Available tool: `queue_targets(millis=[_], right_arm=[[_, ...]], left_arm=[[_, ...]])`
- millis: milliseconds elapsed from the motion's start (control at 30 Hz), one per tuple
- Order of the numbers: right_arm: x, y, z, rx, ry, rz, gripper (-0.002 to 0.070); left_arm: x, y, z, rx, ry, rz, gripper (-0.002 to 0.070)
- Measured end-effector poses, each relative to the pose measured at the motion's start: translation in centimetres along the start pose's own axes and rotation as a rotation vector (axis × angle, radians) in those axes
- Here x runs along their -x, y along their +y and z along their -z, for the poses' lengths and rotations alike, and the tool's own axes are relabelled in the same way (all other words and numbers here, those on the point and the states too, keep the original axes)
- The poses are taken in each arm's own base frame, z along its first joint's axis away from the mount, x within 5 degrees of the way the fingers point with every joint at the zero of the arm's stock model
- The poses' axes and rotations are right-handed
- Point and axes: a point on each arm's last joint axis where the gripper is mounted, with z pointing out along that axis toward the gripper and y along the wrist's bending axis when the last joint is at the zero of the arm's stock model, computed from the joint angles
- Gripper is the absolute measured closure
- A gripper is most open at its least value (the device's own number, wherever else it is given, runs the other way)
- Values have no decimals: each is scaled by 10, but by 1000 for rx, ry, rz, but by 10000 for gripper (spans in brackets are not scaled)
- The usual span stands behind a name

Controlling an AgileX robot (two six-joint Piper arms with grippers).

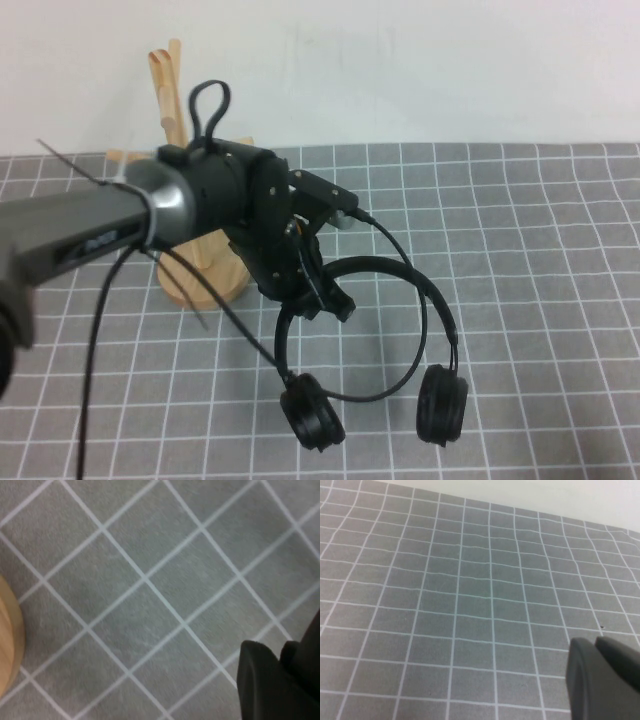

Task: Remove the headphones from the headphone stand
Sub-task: Place the headphones on the table

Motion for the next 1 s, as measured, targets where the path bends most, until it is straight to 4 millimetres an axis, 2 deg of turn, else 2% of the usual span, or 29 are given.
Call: queue_targets(millis=[100, 333, 433, 567, 667, 733, 800, 900, 1000], right_arm=[[0, 0, 0, 0, 0, 0, 685], [0, 0, 0, 0, 0, 0, 685], [0, 0, 0, 0, 0, 0, 685], [0, 0, 0, 0, 0, 0, 685], [0, 0, 0, 0, 0, 0, 685], [0, 0, 0, 0, 0, 0, 685], [0, 0, 0, 0, 0, 0, 685], [0, 0, 0, 0, 0, 0, 685], [0, 0, 0, 0, 0, 0, 685]], left_arm=[[4, 2, -11, -2, 33, 5, 631], [-1, 2, -27, -14, 109, 20, 610], [-3, 2, -31, -17, 126, 21, 514], [1, 3, -30, -14, 112, 26, 323], [8, 3, -21, -15, 96, 35, 281], [13, 0, -11, -29, 81, 43, 329], [16, -8, 4, -46, 64, 29, 445], [18, -24, 39, -54, 18, -31, 605], [18, -44, 80, -47, -50, -95, 656]])
